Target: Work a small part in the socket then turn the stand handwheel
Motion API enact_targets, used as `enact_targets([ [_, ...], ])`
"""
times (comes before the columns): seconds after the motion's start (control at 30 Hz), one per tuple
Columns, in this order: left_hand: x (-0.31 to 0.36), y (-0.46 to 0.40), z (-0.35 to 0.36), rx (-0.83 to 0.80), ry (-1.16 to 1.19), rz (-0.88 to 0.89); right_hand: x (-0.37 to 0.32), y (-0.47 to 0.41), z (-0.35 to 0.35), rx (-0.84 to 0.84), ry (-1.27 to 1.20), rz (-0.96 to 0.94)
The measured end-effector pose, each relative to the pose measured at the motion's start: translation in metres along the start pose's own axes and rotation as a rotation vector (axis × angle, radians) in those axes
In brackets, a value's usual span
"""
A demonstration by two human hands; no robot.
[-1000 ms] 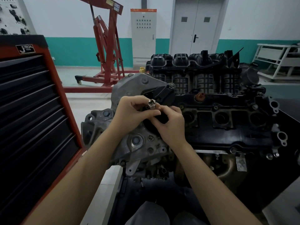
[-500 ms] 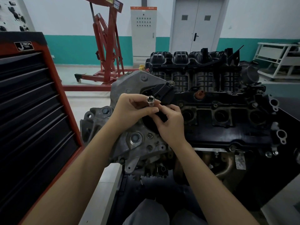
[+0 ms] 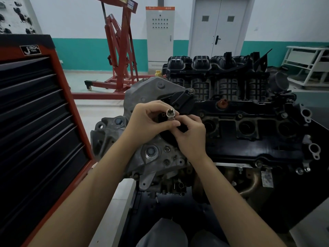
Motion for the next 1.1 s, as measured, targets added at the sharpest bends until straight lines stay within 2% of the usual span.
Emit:
enact_targets([
  [0.1,0.0,0.001,-0.002,0.034,-0.01,-0.001,-0.001,0.0,-0.001,0.017,-0.031,0.012],
  [0.23,-0.007,0.002,-0.003,0.012,0.079,-0.049,-0.01,0.001,0.003,-0.022,0.016,-0.091],
  [0.37,-0.001,0.002,0.0,0.001,0.027,-0.034,-0.002,0.001,0.0,0.002,-0.012,-0.007],
  [0.5,-0.002,0.003,-0.002,0.038,0.023,-0.051,-0.005,0.001,0.0,-0.002,-0.027,-0.016],
  [0.67,-0.004,0.004,0.004,-0.031,0.08,-0.071,-0.014,0.002,0.003,-0.033,0.036,-0.135],
  [0.83,-0.001,0.004,0.002,0.024,-0.065,-0.031,-0.001,0.001,0.0,-0.001,-0.002,-0.024],
  [1.0,-0.005,0.006,0.004,-0.004,0.004,-0.062,-0.012,0.001,0.002,-0.017,0.042,-0.124],
  [1.1,-0.003,0.005,0.005,-0.029,0.014,-0.04,-0.004,0.0,0.003,-0.022,0.05,-0.069],
])
Point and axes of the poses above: each hand's wrist, its own y-axis away from the middle knuckle, its own z-axis out of the palm, x = y × z, the point moved 9 cm from there along -y, towards the middle knuckle, and after that the axes turned 9 degrees about -y, right-handed, at the moved point
